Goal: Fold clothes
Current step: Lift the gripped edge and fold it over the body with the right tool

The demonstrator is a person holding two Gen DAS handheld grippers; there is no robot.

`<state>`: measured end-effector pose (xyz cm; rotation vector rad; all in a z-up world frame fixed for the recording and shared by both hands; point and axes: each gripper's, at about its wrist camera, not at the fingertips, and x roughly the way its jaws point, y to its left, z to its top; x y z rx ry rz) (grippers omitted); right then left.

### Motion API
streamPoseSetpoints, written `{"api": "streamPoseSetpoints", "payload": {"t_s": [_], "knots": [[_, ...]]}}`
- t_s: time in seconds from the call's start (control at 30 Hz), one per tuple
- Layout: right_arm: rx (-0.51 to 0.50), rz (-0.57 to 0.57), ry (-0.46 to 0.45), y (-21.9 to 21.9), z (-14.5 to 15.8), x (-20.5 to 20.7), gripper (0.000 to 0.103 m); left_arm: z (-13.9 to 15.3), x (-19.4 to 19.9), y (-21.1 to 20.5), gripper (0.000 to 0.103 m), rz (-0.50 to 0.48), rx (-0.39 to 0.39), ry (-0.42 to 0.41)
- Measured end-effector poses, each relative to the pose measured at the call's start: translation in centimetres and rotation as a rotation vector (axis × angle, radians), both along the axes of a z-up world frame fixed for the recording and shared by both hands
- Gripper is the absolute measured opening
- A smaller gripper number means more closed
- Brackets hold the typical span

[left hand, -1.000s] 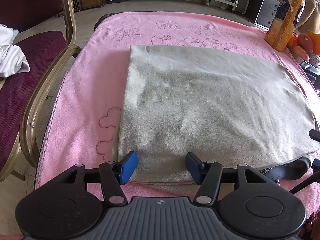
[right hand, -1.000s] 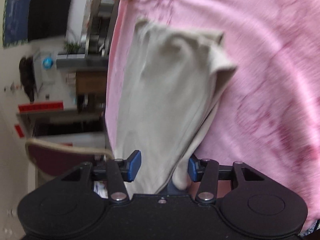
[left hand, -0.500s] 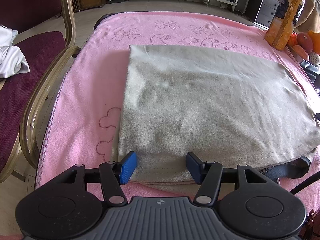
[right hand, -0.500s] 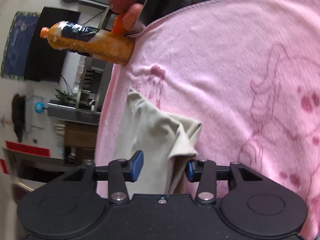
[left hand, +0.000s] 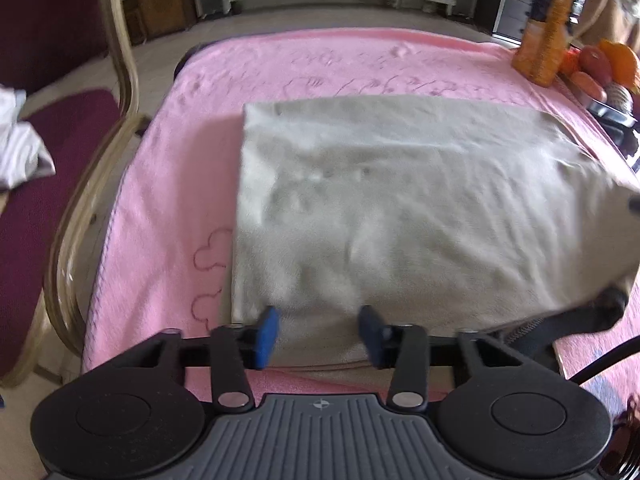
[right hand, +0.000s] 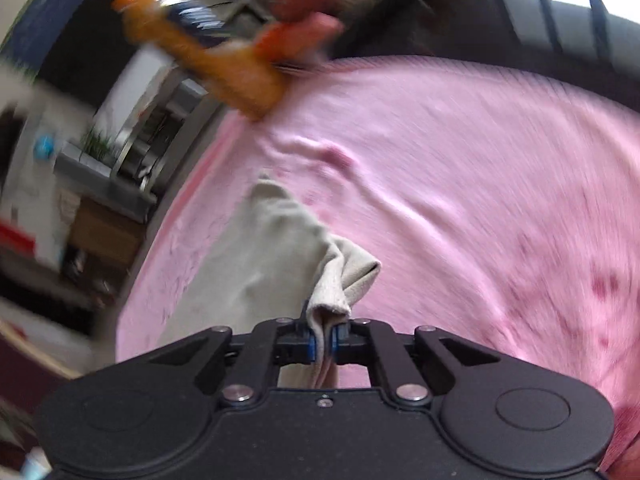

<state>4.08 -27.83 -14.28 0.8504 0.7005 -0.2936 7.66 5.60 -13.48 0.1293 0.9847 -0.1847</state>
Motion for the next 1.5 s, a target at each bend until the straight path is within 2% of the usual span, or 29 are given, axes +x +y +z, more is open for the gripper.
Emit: {"api": "streamPoseSetpoints", "payload": {"t_s": [0.13,0.2,0.33,0.47,0.57,0.63,0.7,0.77,0.83,0.93,1.17,1.33,1.37,1.43,1.5], "knots": [[-0.258,0.133,-0.027,4.3,5.3,1.8,0.006,2.8,-1.2,1.2,0.040,0.003,-0.027,-0.055],[-0.406,0.210,-0.040,6.9,7.9,2.6,0.006,4.6,-1.7,2.8,0.044,0.033,-0.054,-0.067],[-0.712,0.406,-0.110,13.9,11.9,3.5,0.006,6.6,-2.4,6.9,0.044,0.120,-0.114,-0.084],[-0.967,0.661,-0.224,22.3,12.1,3.1,0.006,6.4,-3.0,10.9,0.044,0.237,-0.150,-0.072],[-1.095,0.876,-0.281,28.5,9.6,2.3,0.006,5.8,-2.6,12.9,0.043,0.315,-0.164,-0.047],[-1.098,1.010,-0.279,31.6,7.5,2.1,0.006,5.4,-2.3,13.6,0.043,0.340,-0.175,-0.027],[-1.086,1.112,-0.235,34.0,5.3,2.4,0.006,5.1,-1.9,14.1,0.043,0.358,-0.187,-0.006],[-1.081,1.170,-0.190,35.3,3.6,2.7,0.006,4.7,-1.6,14.5,0.043,0.373,-0.197,0.013],[-1.051,1.174,-0.156,35.5,3.0,3.2,0.006,4.5,-1.5,14.5,0.043,0.374,-0.202,0.023],[-1.022,1.154,-0.154,35.4,3.6,3.3,0.006,4.4,-1.3,14.3,0.043,0.371,-0.202,0.026],[-0.994,1.122,-0.210,34.8,4.4,2.4,0.006,4.4,-1.4,14.4,0.043,0.379,-0.200,0.007],[-1.000,1.174,-0.196,35.7,3.7,2.6,0.006,4.3,-1.2,14.5,0.043,0.383,-0.205,0.005],[-0.987,1.205,-0.185,35.7,3.7,2.5,0.009,4.3,-1.2,14.5,0.043,0.383,-0.208,0.002],[-0.879,1.291,-0.155,35.0,4.7,2.5,0.014,4.4,-1.3,14.4,0.043,0.382,-0.210,-0.006],[-0.784,1.290,-0.160,33.1,7.1,2.3,0.016,4.7,-1.5,14.1,0.042,0.362,-0.208,-0.027]]}}
